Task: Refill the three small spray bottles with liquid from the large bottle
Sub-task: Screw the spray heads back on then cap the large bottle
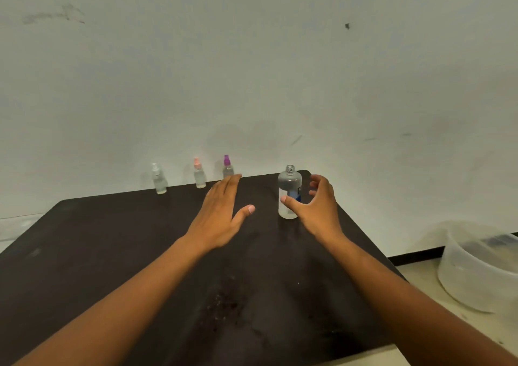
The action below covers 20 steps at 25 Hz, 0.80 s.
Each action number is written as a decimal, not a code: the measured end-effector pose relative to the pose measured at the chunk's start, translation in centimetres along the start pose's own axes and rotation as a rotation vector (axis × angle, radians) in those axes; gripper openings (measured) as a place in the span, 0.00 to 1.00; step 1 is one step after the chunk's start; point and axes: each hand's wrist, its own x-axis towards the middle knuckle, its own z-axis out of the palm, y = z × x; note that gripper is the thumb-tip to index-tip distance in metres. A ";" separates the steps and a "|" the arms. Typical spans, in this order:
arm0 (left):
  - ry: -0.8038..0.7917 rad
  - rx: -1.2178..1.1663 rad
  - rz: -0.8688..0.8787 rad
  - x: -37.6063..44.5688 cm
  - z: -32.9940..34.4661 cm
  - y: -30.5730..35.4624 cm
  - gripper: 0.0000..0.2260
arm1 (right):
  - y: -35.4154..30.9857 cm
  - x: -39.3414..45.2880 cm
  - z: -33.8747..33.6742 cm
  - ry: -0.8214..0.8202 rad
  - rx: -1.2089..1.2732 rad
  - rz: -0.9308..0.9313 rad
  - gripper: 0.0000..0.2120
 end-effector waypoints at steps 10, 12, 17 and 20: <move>-0.087 -0.020 -0.027 3.4 4.9 -3.7 0.36 | 4.5 8.1 5.0 -0.073 0.020 0.106 0.66; -0.095 -0.026 -0.028 3.8 5.5 -4.6 0.36 | 5.3 9.2 6.2 -0.061 0.033 0.100 0.59; -0.092 -0.047 -0.024 4.2 6.2 -5.5 0.35 | 5.6 9.8 7.4 -0.017 0.071 0.081 0.32; -0.106 -0.049 -0.032 3.9 5.9 -5.2 0.36 | 5.1 8.8 7.1 -0.018 0.085 0.053 0.30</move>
